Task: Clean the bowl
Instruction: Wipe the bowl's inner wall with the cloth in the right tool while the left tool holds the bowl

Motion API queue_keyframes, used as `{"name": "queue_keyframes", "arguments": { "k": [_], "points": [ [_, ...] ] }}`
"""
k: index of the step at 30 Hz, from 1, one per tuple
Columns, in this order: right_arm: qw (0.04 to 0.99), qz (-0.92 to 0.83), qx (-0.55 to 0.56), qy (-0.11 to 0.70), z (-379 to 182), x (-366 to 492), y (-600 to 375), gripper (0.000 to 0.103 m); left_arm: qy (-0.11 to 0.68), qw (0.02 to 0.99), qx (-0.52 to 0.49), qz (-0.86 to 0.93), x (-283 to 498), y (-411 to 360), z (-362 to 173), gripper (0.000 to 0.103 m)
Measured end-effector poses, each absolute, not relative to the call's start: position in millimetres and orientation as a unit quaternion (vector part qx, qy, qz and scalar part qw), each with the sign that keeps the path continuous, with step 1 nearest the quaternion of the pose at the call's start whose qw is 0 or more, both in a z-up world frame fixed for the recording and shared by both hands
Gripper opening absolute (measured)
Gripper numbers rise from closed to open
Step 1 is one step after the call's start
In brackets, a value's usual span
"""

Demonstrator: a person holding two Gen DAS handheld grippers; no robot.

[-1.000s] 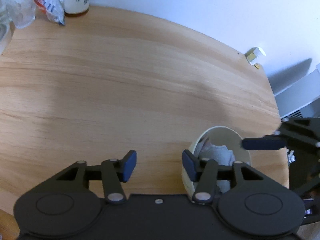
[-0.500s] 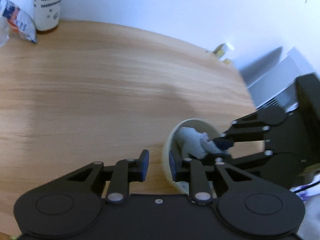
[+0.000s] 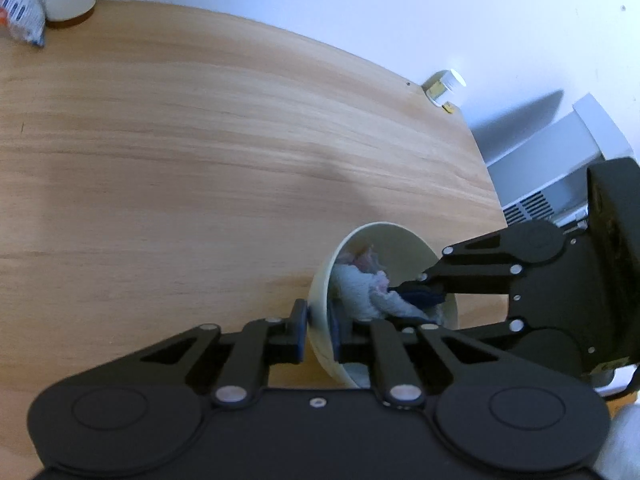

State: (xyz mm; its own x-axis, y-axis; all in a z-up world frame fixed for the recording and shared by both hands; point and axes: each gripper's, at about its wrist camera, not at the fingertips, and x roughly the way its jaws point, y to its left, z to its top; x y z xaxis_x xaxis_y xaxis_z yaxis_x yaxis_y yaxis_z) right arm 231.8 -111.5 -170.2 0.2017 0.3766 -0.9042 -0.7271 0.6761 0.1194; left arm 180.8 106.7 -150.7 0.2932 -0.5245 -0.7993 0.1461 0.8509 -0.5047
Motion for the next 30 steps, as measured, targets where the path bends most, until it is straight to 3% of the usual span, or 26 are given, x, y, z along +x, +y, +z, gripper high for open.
{"name": "queue_keyframes", "arguments": {
  "k": [17, 30],
  "points": [
    [0.7, 0.387, 0.066, 0.596, -177, 255, -140, 0.017, 0.563, 0.784, -0.188, -0.181, 184, 111, -150, 0.008],
    [0.671, 0.439, -0.203, 0.562, -165, 223, -85, 0.017, 0.574, 0.785, -0.145, -0.183, 194, 105, -155, 0.007]
  ]
}}
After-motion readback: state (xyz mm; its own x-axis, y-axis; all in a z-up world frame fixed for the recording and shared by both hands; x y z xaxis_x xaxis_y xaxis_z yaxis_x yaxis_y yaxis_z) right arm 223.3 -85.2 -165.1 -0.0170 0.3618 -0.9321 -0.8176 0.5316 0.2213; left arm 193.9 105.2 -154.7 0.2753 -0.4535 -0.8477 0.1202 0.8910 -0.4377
